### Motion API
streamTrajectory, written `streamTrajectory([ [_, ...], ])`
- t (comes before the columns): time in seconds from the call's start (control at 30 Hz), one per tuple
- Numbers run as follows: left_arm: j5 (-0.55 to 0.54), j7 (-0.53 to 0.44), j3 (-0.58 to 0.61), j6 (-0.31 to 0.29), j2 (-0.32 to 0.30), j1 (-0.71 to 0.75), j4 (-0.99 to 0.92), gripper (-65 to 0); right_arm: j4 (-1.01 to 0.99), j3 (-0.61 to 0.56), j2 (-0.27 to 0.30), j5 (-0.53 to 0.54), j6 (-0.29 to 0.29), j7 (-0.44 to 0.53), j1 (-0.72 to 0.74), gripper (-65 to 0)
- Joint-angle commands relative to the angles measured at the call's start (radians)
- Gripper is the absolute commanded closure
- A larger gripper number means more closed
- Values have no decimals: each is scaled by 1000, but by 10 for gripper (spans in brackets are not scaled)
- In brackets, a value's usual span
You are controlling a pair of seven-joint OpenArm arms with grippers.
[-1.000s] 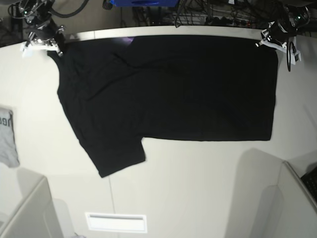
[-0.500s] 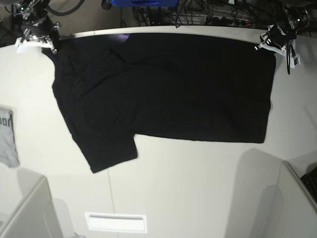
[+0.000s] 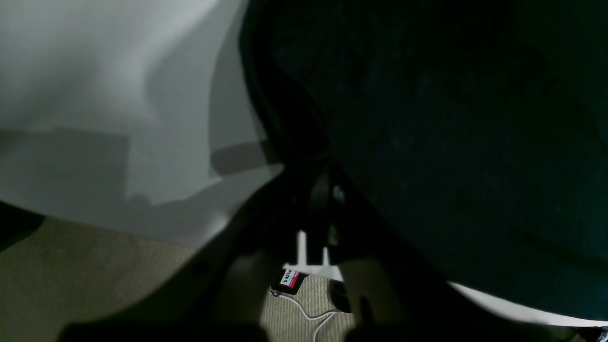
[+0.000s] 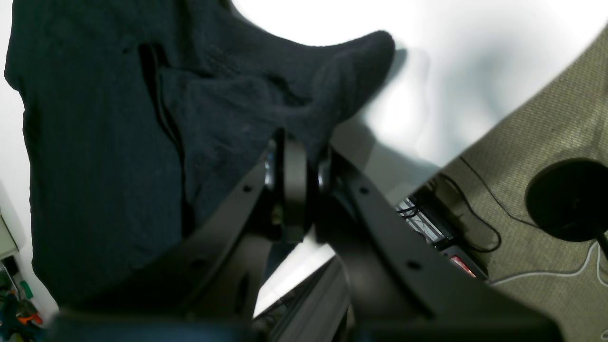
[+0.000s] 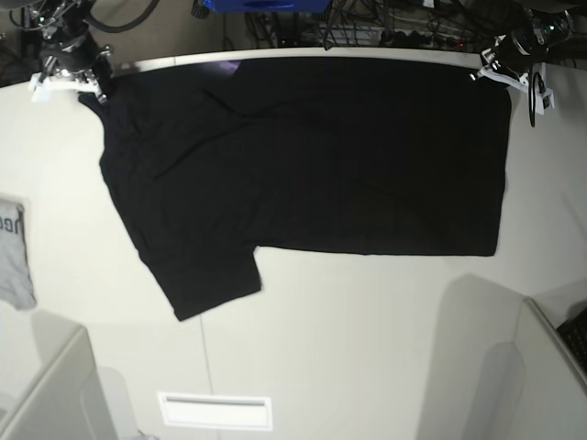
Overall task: Fold the T-shirt properly
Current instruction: 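Drag the shirt toward the robot with both grippers, then release the shirt and move the right gripper to the sleeve hem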
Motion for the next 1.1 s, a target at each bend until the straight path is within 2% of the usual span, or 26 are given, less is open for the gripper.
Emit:
streamTrajectory([
  [0.0, -4, -13, -8, -1, -13, 5, 17, 0, 12, 4, 9, 6, 4, 19, -4, 0],
  [0.1, -4, -13, -8, -1, -13, 5, 17, 0, 12, 4, 9, 6, 4, 16, -5, 0],
  [0.27, -4, -11, -10, -1, -19, 7, 17, 0, 21, 13, 9, 12, 4, -61, -5, -2],
  [0.33, -4, -10, -10, 0, -19, 8, 18, 0, 30, 16, 6, 14, 4, -58, -12, -146],
  [0.37, -4, -10, -13, 0, -19, 13, 18, -43, 38, 16, -1, 14, 4, -58, -13, -200],
  [0.4, -4, -10, -31, 0, -17, 19, 24, -115, 47, 18, -12, 8, 4, -58, -13, -240],
  [0.43, -4, -10, -57, 0, -13, 22, 38, -191, 58, 33, -18, 6, 4, -58, -13, -254],
  [0.53, -4, -10, -128, 0, -6, 23, 84, -380, 65, 59, -20, 6, 4, -61, -10, -254],
  [0.6, -4, -8, -180, 0, -5, 20, 101, -456, 64, 76, -18, 6, 4, -58, -7, -254],
  [0.63, -4, -8, -206, 0, -5, 19, 104, -474, 64, 91, -18, 5, 4, -58, -4, -254],
  [0.77, -4, -8, -323, -1, -13, 7, 104, -479, 56, 184, -7, 3, 4, -58, 42, -258],
  [0.87, -3, -8, -404, -1, -46, -19, 104, -479, 29, 208, 51, -23, 4, -58, 128, -264],
  [0.97, -4, -8, -412, -1, -99, -56, 104, -476, -59, 171, 128, -94, 4, -58, 271, -264],
  [1.0, -4, -8, -412, -1, -114, -69, 101, -464, -86, 148, 146, -115, 4, -58, 312, -264],
  [1.07, -4, -6, -392, -1, -134, -105, 103, -383, -146, 82, 181, -155, 4, -58, 400, -264],
])
